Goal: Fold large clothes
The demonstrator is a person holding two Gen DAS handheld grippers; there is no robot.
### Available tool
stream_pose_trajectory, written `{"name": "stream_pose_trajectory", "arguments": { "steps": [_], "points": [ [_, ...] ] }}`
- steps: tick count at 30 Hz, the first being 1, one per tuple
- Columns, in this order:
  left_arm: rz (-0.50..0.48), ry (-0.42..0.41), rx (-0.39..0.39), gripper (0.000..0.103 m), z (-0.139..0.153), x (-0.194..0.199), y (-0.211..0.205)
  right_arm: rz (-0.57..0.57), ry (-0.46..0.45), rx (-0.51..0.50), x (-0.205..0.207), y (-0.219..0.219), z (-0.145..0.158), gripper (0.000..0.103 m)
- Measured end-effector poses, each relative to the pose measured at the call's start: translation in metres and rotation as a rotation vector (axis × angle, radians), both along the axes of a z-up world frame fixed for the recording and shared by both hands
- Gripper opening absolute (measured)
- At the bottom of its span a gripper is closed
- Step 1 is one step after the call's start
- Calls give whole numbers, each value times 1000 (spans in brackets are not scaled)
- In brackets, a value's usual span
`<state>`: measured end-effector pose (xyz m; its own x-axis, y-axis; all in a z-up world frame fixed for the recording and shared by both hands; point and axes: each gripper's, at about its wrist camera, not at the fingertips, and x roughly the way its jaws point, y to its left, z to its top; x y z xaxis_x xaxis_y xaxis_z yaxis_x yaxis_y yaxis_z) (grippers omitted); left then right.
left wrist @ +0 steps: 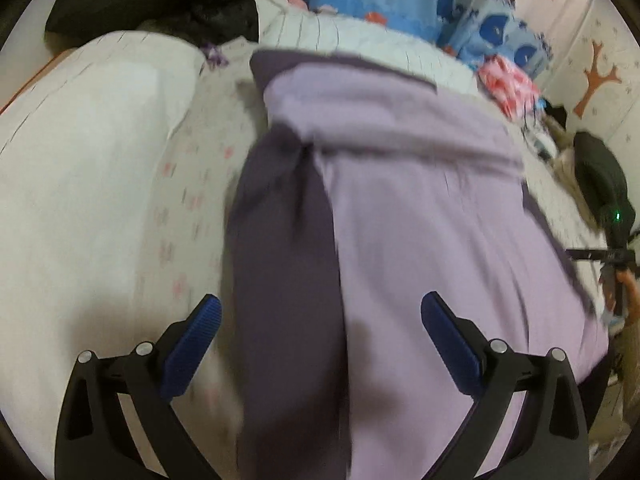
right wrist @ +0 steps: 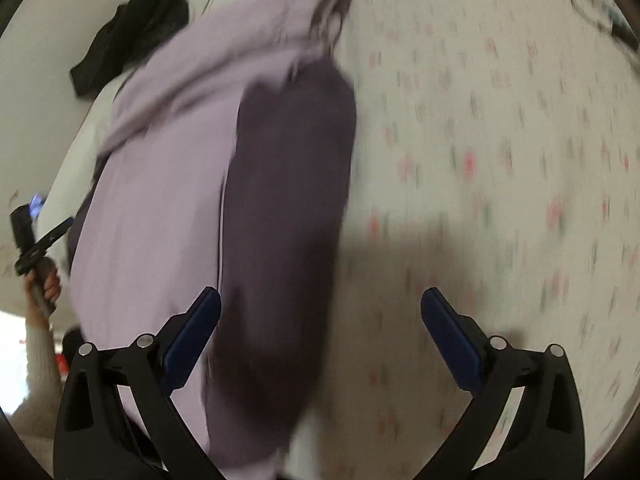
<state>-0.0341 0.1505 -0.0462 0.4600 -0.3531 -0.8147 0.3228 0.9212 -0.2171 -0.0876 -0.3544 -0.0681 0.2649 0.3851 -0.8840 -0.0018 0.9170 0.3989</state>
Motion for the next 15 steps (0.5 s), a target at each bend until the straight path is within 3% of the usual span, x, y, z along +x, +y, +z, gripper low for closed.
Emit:
{"name": "stream_pose_trajectory", "arguments": {
  "steps": [5,11,13,15],
  "points": [
    [-46,43,92,96,-14,-56,2,80,60,175,-45,16,-3,97],
    [-83,194,75,96,-50,-89,15,144,135,335,-73,46,-11,97],
    [-68,261,27,96,-61,-91,19,174,187,405,-85,59,-19,97],
    [-55,300,-2,96,-68,-93,23,206,209,406,-93,71,-23,97]
  ]
}}
